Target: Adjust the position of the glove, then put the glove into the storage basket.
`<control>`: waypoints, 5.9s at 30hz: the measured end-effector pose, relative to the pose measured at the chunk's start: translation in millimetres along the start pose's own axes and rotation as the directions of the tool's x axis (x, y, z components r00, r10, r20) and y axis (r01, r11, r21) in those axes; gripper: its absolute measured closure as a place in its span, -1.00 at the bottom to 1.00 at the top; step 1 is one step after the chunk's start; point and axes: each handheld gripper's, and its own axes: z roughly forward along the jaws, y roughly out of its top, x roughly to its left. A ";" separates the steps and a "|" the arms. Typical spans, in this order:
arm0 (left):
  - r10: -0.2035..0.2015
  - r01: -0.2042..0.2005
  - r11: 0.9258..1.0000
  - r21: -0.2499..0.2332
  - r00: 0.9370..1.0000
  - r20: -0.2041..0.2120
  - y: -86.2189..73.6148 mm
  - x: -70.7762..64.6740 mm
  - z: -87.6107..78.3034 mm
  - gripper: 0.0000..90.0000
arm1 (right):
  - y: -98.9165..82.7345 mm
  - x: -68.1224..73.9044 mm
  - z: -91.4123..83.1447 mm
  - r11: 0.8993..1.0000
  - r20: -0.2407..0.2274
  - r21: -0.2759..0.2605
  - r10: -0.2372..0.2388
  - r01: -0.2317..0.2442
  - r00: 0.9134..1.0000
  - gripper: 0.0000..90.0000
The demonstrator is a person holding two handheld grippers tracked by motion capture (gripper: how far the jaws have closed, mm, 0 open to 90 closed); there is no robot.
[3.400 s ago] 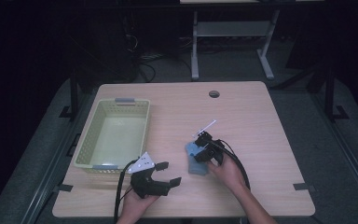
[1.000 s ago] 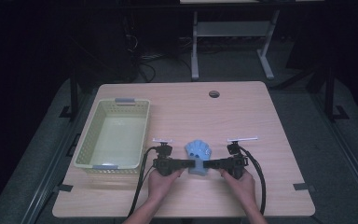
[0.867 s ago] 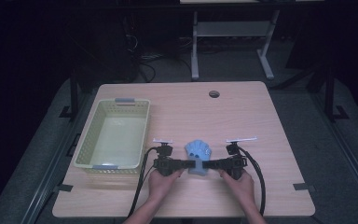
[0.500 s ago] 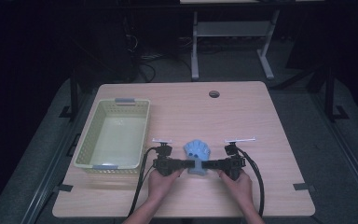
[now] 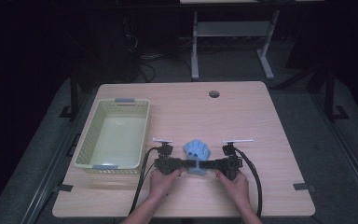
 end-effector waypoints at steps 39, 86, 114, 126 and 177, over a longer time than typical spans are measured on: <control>0.009 -0.004 0.999 -0.048 0.995 0.104 1.8 -4.9 -7.2 0.59 | -0.4 12.3 -8.0 0.999 -0.020 -0.050 -0.021 0.020 1.000 0.69; 0.119 -0.103 0.986 -0.131 0.986 0.115 36.5 -37.8 -72.7 0.59 | 45.6 79.0 -25.9 0.985 -0.056 -0.088 -0.151 0.146 0.987 0.70; 0.120 -0.103 0.981 -0.162 0.988 0.097 38.4 -27.3 -101.5 0.58 | 60.5 104.1 -6.7 0.981 -0.052 -0.044 -0.193 0.191 0.980 0.70; 0.099 -0.078 0.978 -0.195 0.990 0.098 43.5 -18.8 -123.3 0.59 | 73.6 119.4 7.7 0.975 -0.069 -0.030 -0.220 0.218 0.973 0.71; 0.016 -0.005 0.951 -0.308 0.999 0.033 48.7 50.5 -226.6 0.67 | 116.6 191.9 113.9 0.958 -0.157 0.028 -0.279 0.287 0.947 0.72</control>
